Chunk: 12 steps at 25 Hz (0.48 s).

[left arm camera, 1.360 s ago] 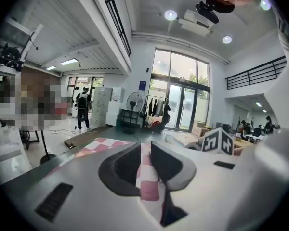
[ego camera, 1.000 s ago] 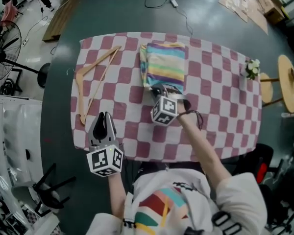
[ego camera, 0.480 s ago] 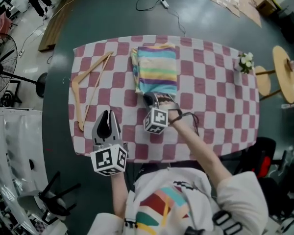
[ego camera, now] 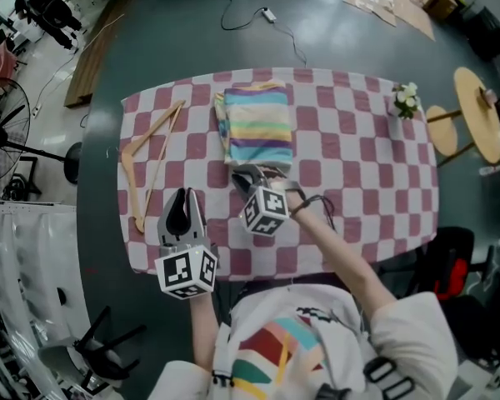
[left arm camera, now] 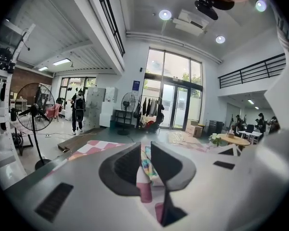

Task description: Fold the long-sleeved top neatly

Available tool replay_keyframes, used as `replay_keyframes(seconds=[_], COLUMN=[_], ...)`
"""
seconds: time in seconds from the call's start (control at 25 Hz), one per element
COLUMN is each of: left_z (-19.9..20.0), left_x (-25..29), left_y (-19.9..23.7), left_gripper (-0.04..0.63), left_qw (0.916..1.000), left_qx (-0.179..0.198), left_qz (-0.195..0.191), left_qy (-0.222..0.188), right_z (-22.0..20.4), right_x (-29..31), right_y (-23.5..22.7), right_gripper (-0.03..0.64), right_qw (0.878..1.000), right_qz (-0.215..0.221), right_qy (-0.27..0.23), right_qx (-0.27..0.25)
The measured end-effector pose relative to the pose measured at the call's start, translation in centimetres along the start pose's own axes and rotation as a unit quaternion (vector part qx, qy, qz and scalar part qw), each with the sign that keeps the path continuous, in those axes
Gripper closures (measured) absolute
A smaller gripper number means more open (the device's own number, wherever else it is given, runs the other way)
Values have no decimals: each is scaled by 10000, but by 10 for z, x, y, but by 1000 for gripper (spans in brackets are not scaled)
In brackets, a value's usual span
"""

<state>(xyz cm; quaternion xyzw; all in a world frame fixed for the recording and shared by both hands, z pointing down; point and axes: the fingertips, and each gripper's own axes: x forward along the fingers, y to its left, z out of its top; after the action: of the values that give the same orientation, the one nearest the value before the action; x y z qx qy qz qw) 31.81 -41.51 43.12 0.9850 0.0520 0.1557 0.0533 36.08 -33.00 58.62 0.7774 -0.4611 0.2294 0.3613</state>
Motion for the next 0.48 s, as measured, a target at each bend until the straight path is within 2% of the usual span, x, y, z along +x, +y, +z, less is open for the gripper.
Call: replay_keyframes(seconds=[0.12, 0.24, 0.36, 0.48], left_z=[15, 36, 63, 84], left_x=[4, 11, 18, 26], left_y=[-4, -13, -28, -50], left_gripper=[531, 532, 562, 581], left_qw=[9998, 9989, 9966, 9935], left_qx=[101, 211, 285, 331], left_qz=[-96, -215, -385, -639], left_qy=[-155, -370, -671, -886], right_z=[26, 46, 57, 56], right_x=[-23, -58, -107, -165], right_y=[-37, -86, -136, -171], right_gripper=[600, 600, 600, 601], right_qw=[9974, 9877, 9656, 9343], right_qz=[-400, -955, -1546, -1933], right_qy=[-429, -859, -1386, -1937], right_qx=[417, 896, 1565, 2283])
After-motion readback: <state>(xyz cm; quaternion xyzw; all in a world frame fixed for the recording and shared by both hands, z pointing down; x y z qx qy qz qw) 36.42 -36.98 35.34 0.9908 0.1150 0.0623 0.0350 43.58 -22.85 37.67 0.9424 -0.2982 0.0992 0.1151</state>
